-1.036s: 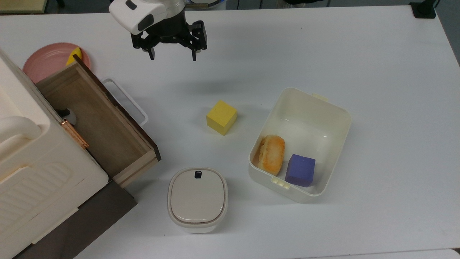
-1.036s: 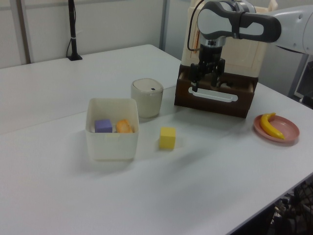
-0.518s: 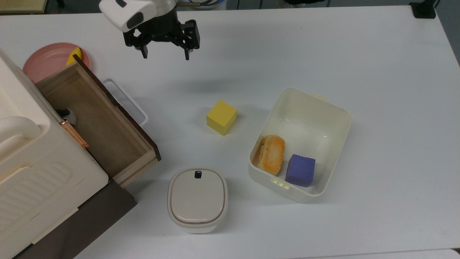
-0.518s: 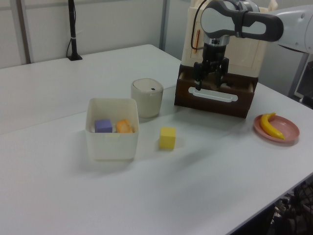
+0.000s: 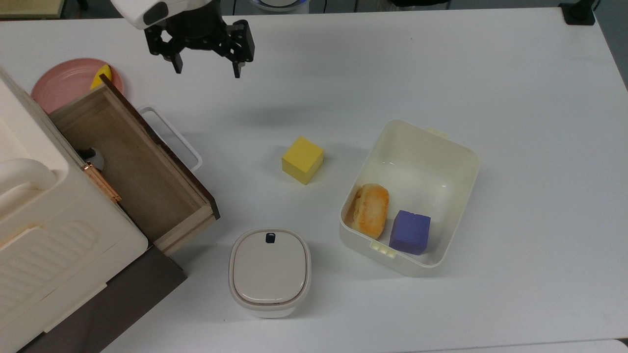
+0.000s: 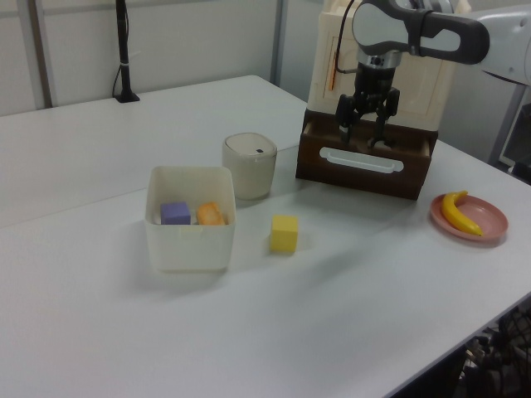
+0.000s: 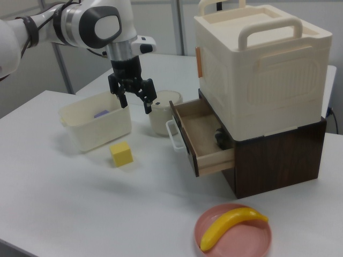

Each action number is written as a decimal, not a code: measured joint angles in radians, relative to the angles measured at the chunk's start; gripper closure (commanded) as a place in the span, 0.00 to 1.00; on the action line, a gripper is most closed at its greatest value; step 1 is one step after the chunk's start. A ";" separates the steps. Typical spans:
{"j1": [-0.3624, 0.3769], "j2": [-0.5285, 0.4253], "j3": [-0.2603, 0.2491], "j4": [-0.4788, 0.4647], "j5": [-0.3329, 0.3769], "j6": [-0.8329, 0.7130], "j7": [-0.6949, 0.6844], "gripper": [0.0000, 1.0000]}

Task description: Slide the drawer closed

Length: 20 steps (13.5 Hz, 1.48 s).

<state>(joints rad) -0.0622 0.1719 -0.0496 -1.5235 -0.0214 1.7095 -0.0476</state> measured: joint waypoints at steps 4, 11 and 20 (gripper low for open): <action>-0.003 0.000 0.000 0.002 0.000 0.000 0.000 0.00; -0.003 0.000 0.000 0.002 0.000 0.014 0.000 0.39; -0.001 0.040 0.002 -0.032 0.058 0.089 0.202 0.95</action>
<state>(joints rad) -0.0636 0.2118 -0.0477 -1.5556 0.0371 1.7983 0.1547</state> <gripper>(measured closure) 0.912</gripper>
